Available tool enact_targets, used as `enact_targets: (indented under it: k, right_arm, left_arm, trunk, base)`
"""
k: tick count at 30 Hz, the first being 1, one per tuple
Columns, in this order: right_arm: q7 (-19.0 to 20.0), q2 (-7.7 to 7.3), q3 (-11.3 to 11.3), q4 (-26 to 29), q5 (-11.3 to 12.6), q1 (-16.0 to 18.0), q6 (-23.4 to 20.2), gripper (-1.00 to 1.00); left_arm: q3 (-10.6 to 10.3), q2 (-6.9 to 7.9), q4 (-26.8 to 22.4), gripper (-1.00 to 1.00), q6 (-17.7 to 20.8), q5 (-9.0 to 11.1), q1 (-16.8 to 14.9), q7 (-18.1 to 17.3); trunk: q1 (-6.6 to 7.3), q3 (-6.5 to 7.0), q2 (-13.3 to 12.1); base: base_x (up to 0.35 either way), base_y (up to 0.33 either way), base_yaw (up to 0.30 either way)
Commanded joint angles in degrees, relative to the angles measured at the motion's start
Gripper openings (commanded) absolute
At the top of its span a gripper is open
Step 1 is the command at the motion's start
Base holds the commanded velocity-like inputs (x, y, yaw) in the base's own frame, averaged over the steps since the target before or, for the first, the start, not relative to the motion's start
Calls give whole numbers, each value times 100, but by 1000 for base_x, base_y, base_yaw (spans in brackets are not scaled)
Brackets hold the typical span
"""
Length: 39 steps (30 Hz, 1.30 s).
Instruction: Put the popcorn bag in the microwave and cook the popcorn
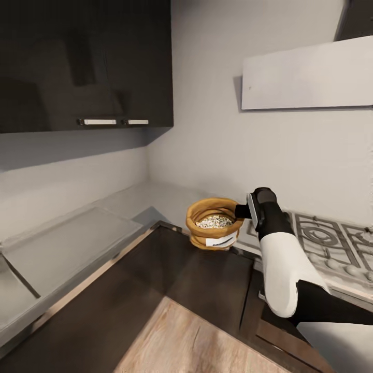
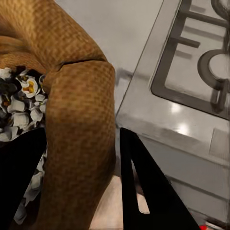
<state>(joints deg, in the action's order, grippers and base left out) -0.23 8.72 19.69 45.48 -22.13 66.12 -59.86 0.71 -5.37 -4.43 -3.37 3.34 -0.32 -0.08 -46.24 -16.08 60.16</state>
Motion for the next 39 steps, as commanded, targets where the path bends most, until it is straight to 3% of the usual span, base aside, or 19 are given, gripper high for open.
enact_targets:
  k: [1,35,39]
  right_arm:
    - [-3,7,25,5,-2,6,-14,-100]
    - [4,-19,70,-96,6,6,-14,-100]
    - [5,-6,70,-102,1,6,-14,-100]
  left_arm:
    - [5,-5,4,100,-17,35,-3,-1]
    - [-9,-1,-2,100,-15,31,3,-1]
    - [-10,9,-5,100,-15,35,2,-1]
  trunk:
    - [3,-8,5]
    - [3,-8,5]
    - [3,-8,5]
  base:
    - [-321,0,0]
    - [-342,0,0]
    - [-83,0,-74]
